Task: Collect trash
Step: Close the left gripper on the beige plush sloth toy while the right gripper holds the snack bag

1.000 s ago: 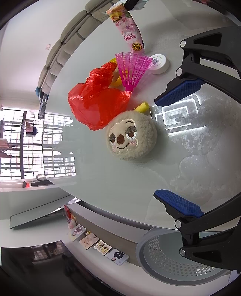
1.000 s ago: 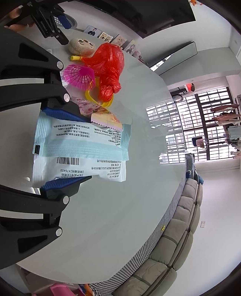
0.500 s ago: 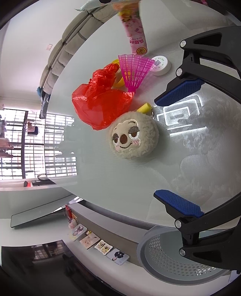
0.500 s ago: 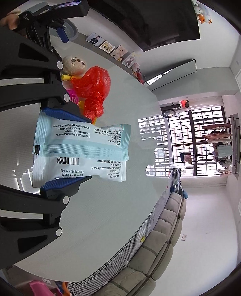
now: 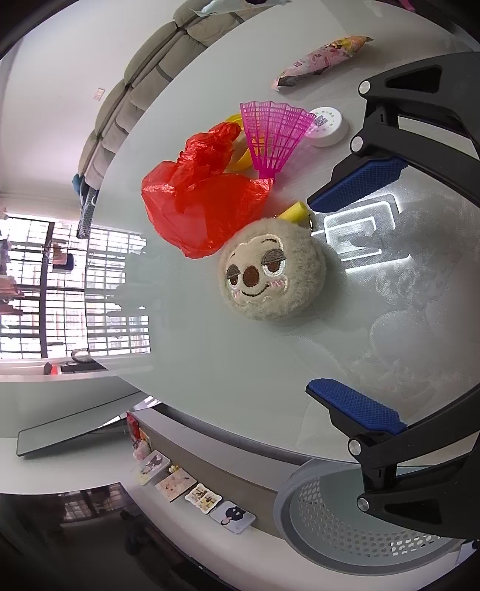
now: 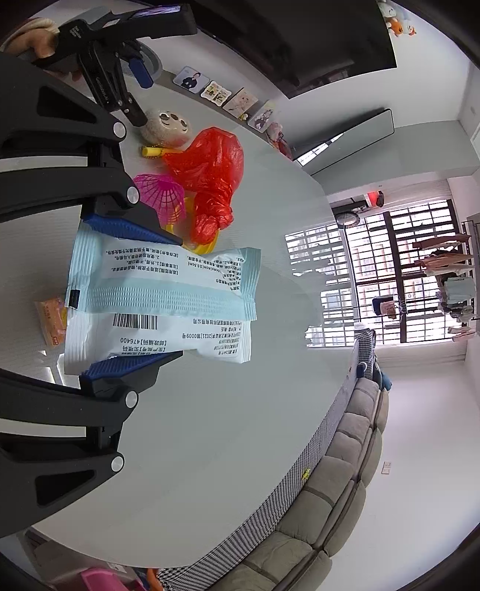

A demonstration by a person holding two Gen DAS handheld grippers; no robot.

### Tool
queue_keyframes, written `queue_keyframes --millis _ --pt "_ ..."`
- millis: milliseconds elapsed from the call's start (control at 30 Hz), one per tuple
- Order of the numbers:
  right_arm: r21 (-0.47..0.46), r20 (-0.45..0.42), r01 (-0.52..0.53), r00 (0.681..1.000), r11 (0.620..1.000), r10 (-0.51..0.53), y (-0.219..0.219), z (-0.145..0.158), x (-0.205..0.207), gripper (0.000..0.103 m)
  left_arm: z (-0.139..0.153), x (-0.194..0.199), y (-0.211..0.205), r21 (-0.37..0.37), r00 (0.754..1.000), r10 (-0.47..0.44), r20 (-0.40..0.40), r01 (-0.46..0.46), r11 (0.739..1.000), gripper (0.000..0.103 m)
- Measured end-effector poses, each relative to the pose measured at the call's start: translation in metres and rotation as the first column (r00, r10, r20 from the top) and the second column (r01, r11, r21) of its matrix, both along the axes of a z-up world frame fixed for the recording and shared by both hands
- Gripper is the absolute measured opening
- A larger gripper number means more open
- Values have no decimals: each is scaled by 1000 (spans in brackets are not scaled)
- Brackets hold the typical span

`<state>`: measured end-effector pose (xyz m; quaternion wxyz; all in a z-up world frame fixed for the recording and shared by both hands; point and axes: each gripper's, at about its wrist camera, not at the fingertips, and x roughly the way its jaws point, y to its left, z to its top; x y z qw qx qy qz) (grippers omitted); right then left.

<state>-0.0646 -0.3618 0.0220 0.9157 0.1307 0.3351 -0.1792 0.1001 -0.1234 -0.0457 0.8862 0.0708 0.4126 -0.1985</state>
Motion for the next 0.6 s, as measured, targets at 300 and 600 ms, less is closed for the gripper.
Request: queue_keyframes --millis 300,600 --pt "51 -23 2 1000 999 -1 -2 -20 -3 51 -3 19 -17 -6 1000 -18 -11 18 1000 90" --pt "88 -42 -2 999 996 6 1 -34 -7 51 -10 27 -16 -28 999 -29 -44 28 999 74"
